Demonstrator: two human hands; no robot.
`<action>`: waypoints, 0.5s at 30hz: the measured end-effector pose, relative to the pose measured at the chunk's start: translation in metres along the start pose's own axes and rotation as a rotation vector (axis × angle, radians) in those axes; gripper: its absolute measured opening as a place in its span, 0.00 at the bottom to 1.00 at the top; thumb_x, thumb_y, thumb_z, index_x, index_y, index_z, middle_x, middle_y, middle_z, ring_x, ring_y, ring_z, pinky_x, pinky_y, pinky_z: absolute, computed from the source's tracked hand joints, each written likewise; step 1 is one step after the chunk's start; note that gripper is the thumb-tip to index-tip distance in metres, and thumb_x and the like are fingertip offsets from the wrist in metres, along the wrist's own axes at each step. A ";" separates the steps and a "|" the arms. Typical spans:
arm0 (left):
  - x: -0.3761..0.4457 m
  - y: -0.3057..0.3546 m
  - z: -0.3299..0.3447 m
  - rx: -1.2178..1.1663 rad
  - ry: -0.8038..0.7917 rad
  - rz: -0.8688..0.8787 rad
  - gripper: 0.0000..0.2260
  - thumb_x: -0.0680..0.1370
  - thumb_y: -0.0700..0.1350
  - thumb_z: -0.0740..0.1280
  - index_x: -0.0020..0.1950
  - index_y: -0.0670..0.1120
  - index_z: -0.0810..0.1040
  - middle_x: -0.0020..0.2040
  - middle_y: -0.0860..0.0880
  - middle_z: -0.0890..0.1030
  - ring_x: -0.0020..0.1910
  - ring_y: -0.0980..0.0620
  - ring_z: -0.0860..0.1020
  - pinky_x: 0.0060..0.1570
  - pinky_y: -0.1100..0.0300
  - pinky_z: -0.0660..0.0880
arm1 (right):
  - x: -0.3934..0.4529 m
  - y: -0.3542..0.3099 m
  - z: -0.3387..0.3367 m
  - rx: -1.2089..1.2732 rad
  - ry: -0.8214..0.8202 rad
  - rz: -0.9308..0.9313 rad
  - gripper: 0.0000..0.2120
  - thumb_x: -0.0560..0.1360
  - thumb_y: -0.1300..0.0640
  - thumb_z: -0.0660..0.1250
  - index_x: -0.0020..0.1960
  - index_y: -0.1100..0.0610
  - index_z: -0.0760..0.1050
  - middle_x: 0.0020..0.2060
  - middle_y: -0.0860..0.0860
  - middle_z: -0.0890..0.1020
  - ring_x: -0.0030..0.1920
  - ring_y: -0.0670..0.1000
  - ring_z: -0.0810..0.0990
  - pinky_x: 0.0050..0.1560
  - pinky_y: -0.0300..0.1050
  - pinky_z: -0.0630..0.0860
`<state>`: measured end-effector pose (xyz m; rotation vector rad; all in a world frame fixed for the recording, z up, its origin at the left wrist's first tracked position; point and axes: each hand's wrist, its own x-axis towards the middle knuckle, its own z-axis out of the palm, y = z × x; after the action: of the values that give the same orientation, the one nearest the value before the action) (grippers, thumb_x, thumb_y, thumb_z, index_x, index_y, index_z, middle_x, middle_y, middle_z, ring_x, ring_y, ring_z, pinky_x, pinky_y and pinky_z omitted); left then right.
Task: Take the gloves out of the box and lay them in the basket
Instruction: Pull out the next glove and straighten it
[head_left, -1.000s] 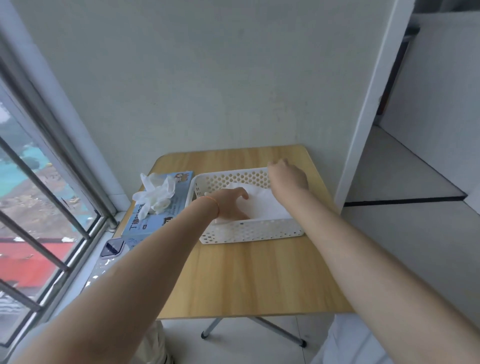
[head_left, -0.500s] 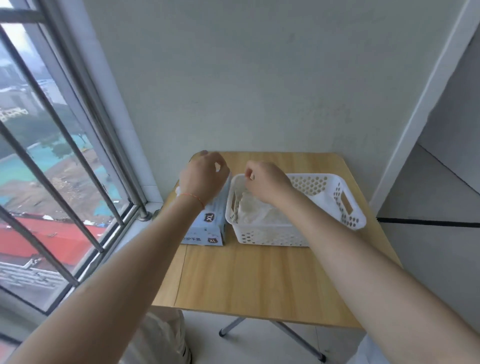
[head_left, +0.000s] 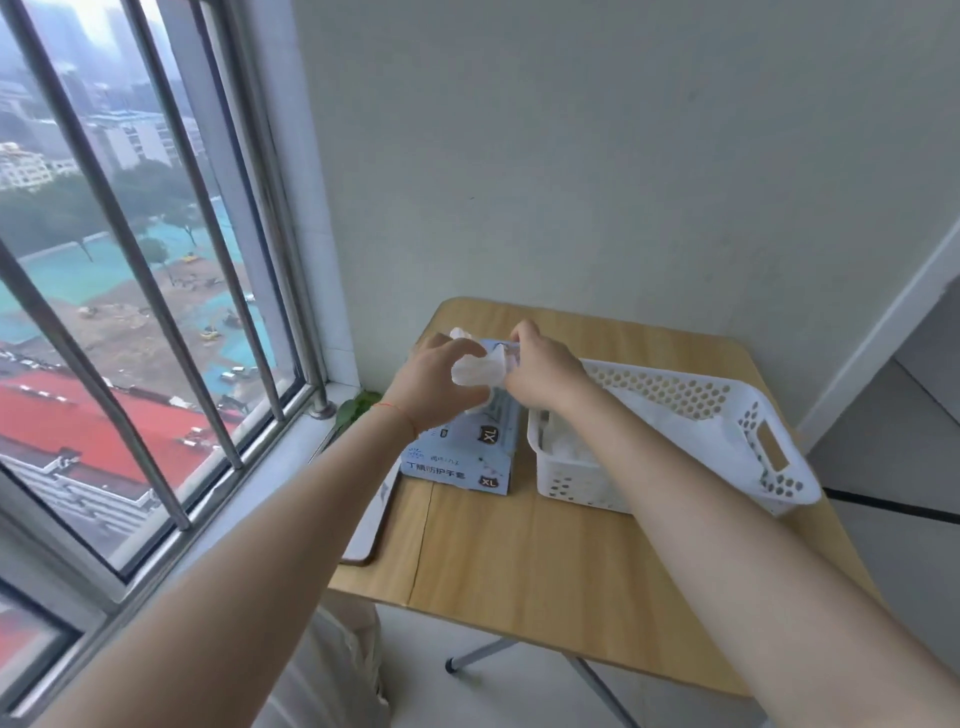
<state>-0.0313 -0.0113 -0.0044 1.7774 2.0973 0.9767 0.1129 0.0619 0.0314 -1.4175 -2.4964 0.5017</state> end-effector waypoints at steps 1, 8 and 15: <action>0.001 -0.001 0.002 0.016 -0.004 0.006 0.21 0.72 0.50 0.74 0.64 0.54 0.76 0.61 0.49 0.73 0.59 0.46 0.73 0.60 0.52 0.72 | 0.001 0.000 -0.002 0.066 -0.003 0.030 0.16 0.77 0.53 0.60 0.62 0.56 0.63 0.53 0.54 0.76 0.52 0.58 0.77 0.53 0.54 0.76; 0.000 -0.003 0.010 0.032 0.009 -0.032 0.27 0.72 0.59 0.72 0.69 0.54 0.71 0.63 0.50 0.73 0.62 0.48 0.71 0.60 0.51 0.72 | 0.009 -0.003 -0.002 0.240 0.104 0.055 0.15 0.75 0.49 0.67 0.56 0.55 0.70 0.48 0.50 0.77 0.45 0.51 0.77 0.44 0.45 0.75; 0.003 -0.001 0.006 0.059 0.072 -0.021 0.22 0.75 0.56 0.71 0.68 0.53 0.73 0.63 0.51 0.75 0.59 0.48 0.74 0.58 0.53 0.71 | 0.014 -0.001 -0.009 0.570 0.199 0.060 0.10 0.75 0.64 0.62 0.53 0.53 0.75 0.43 0.47 0.76 0.43 0.49 0.77 0.39 0.39 0.74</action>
<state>-0.0292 -0.0062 -0.0091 1.7692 2.2051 0.9975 0.1079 0.0753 0.0410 -1.2369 -1.9400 0.9407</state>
